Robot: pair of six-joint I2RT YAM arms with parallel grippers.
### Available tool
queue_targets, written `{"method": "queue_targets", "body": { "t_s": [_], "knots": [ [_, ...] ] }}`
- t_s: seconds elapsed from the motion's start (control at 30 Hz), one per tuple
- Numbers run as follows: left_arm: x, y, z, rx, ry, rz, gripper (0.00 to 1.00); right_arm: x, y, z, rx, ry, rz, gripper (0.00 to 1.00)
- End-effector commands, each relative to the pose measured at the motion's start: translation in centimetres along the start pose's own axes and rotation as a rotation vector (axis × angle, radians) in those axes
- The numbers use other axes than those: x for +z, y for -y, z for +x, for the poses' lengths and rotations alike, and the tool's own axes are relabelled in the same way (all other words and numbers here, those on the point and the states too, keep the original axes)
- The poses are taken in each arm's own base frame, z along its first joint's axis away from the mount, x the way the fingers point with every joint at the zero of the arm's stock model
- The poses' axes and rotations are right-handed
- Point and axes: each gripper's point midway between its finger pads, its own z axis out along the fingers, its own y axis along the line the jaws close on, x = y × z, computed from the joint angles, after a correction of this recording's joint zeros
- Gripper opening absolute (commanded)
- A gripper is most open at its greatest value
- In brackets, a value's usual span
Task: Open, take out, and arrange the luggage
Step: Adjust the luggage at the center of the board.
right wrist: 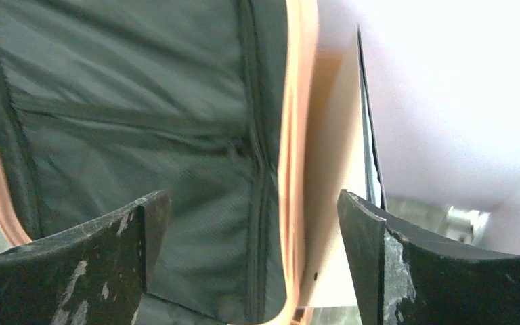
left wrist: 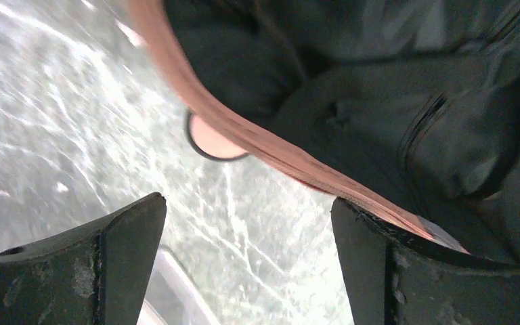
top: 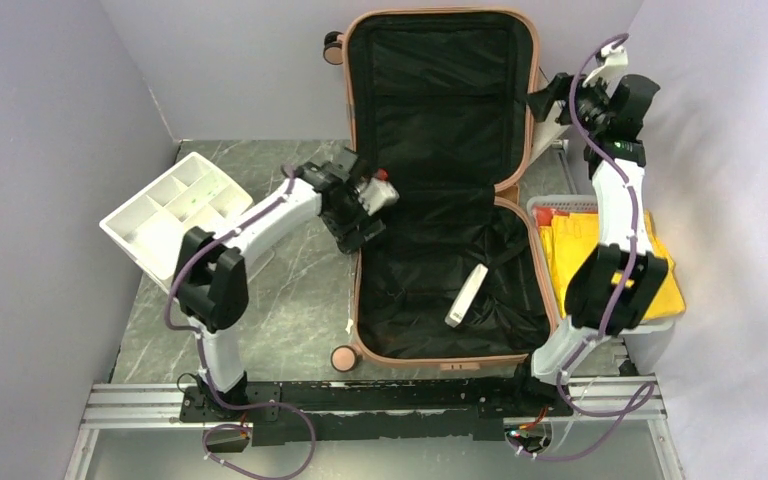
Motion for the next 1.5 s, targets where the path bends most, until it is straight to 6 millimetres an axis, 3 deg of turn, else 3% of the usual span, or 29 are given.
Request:
{"method": "queue_targets", "body": {
  "t_s": [0.0, 0.13, 0.27, 0.4, 0.43, 0.5, 0.7, 0.87, 0.97, 1.03, 1.17, 1.3, 1.47],
  "knots": [
    [-12.2, -3.7, -11.5, 0.001, 0.673, 0.052, 0.97, -4.5, -9.4, -10.0, -0.232, 0.24, -0.057, 1.0],
    [-16.9, -6.8, -8.2, -0.005, 0.68, -0.046, 0.97, -5.2, -16.3, -9.8, -0.206, 0.192, -0.183, 1.0],
    [-19.5, -10.3, -3.0, -0.107, 0.628, -0.248, 0.97, -5.4, -26.2, -6.5, -0.223, 0.1, -0.444, 1.0],
    [-21.5, -13.9, 3.8, -0.227, 0.519, -0.42, 0.97, -5.9, -35.4, -2.9, -0.285, 0.029, -0.643, 1.0],
    [-21.6, -14.3, 5.3, -0.243, 0.487, -0.428, 0.97, -6.2, -38.7, -1.3, -0.31, 0.002, -0.704, 1.0],
    [-21.6, -14.8, 8.1, -0.267, 0.425, -0.45, 0.97, -6.3, -43.0, 1.1, -0.378, -0.023, -0.77, 1.0],
    [-20.5, -12.2, 11.8, -0.226, 0.294, -0.39, 0.97, -6.0, -51.1, 10.0, -0.491, -0.108, -1.005, 1.0],
    [-20.7, -11.2, 14.6, -0.216, 0.187, -0.419, 0.97, -7.8, -55.2, 19.6, -0.698, -0.149, -1.261, 1.0],
    [-20.6, -10.7, 16.2, -0.216, 0.119, -0.426, 0.97, -8.8, -56.2, 23.8, -0.796, -0.153, -1.346, 1.0],
    [-20.4, -10.3, 17.1, -0.22, 0.081, -0.42, 0.97, -8.9, -56.7, 25.5, -0.853, -0.163, -1.355, 1.0],
    [-19.2, -9.7, 17.8, -0.224, 0.066, -0.396, 0.96, -8.4, -57.3, 25.3, -0.85, -0.164, -1.351, 1.0],
    [-17.4, -8.8, 18.0, -0.216, 0.057, -0.338, 0.84, -7.8, -57.2, 24.4, -0.799, -0.172, -1.326, 1.0],
    [-16.2, -7.9, 17.4, -0.222, 0.083, -0.264, 0.66, -5.8, -55.5, 22.1, -0.569, -0.199, -1.26, 0.99]
  ]
}}
